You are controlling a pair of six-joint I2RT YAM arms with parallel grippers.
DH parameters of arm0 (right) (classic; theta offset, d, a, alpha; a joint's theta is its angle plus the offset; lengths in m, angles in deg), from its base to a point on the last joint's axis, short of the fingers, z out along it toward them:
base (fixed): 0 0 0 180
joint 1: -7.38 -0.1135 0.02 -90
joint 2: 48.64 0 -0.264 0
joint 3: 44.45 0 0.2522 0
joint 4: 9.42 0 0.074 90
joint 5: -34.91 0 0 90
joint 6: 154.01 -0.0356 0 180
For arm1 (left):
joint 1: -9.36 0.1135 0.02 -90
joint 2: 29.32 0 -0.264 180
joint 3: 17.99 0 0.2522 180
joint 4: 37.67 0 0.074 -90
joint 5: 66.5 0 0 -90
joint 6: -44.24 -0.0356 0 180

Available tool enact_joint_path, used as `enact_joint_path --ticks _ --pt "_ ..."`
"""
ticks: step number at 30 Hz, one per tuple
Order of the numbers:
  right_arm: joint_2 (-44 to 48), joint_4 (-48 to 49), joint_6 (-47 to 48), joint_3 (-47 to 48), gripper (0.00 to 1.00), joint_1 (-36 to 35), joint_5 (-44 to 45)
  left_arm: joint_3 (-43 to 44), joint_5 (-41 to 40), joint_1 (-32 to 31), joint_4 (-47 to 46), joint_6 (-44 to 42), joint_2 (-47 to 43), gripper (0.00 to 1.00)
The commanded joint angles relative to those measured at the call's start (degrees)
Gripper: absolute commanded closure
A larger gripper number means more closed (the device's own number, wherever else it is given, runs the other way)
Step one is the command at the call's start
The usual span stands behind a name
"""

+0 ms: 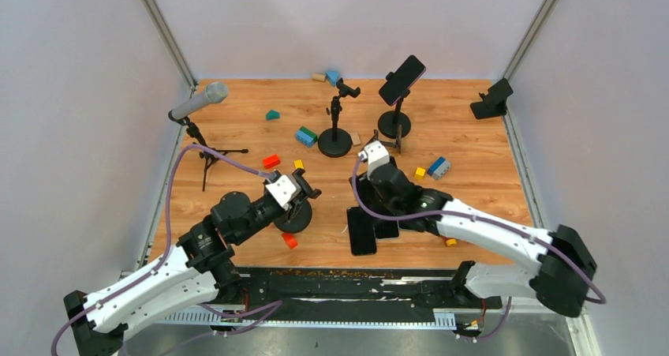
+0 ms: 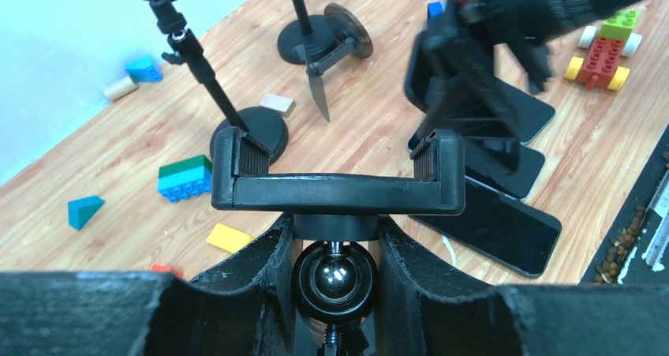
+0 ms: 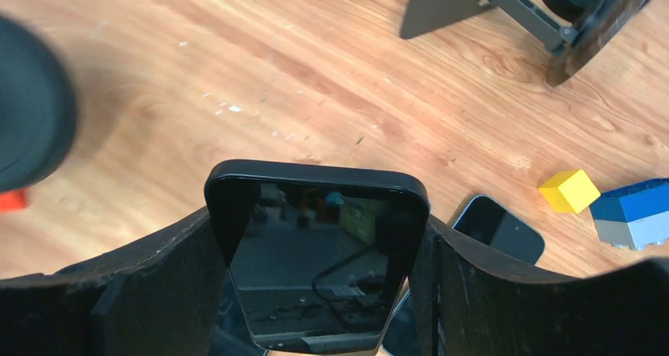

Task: Remove the phone from the phone stand
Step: Remove the phone from the phone stand, then place the phone at the center of the board.

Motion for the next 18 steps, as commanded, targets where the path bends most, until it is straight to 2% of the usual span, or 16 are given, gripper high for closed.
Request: enact_joint_path --ticks 1,5,10,18 --pt "-9.29 2.90 -3.63 10.25 1.00 4.41 2.44 2.08 -2.59 -0.18 -0.86 0.54 -4.01 1.00" --pt "-18.76 6.24 0.67 17.79 1.00 5.56 -1.43 -0.13 -3.73 -0.16 -2.30 -0.15 -8.72 1.00" --pt "-29.95 7.31 1.59 26.66 0.98 6.74 -1.34 -0.82 -5.37 -0.14 -2.04 -0.65 -12.05 1.00" --pt "-41.41 14.39 -0.60 30.94 0.98 9.32 -4.29 -0.26 -5.47 -0.19 -0.35 -1.43 -12.04 1.00"
